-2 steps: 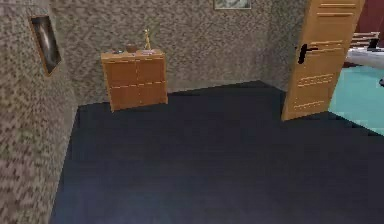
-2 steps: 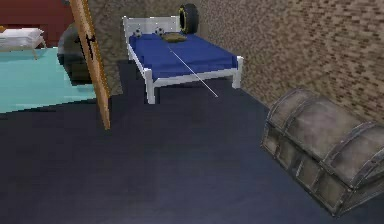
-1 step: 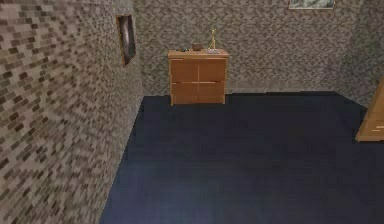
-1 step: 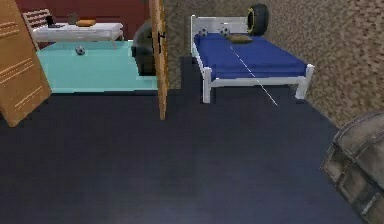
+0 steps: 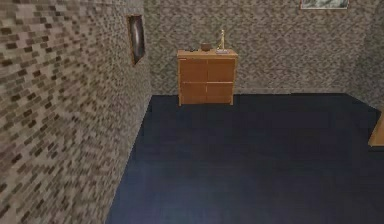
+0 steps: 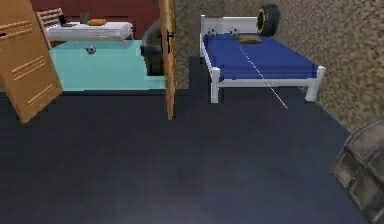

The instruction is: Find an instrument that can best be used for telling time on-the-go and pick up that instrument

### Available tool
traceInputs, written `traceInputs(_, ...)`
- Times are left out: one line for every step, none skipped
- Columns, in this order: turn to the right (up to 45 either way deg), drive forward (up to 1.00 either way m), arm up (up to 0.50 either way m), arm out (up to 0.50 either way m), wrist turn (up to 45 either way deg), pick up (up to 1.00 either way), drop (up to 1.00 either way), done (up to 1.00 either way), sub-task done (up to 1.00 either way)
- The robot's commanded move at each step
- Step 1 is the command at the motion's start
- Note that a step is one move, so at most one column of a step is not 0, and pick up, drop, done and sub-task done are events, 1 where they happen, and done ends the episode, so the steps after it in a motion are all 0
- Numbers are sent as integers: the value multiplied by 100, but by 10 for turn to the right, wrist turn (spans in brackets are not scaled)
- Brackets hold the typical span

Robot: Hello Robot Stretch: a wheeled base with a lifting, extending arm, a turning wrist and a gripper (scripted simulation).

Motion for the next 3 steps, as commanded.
traceInputs(0,100,0,0,0,0,0,0,0)
traceInputs(0,100,0,0,0,0,0,0,0)
traceInputs(-30,0,0,0,0,0,0,0,0)
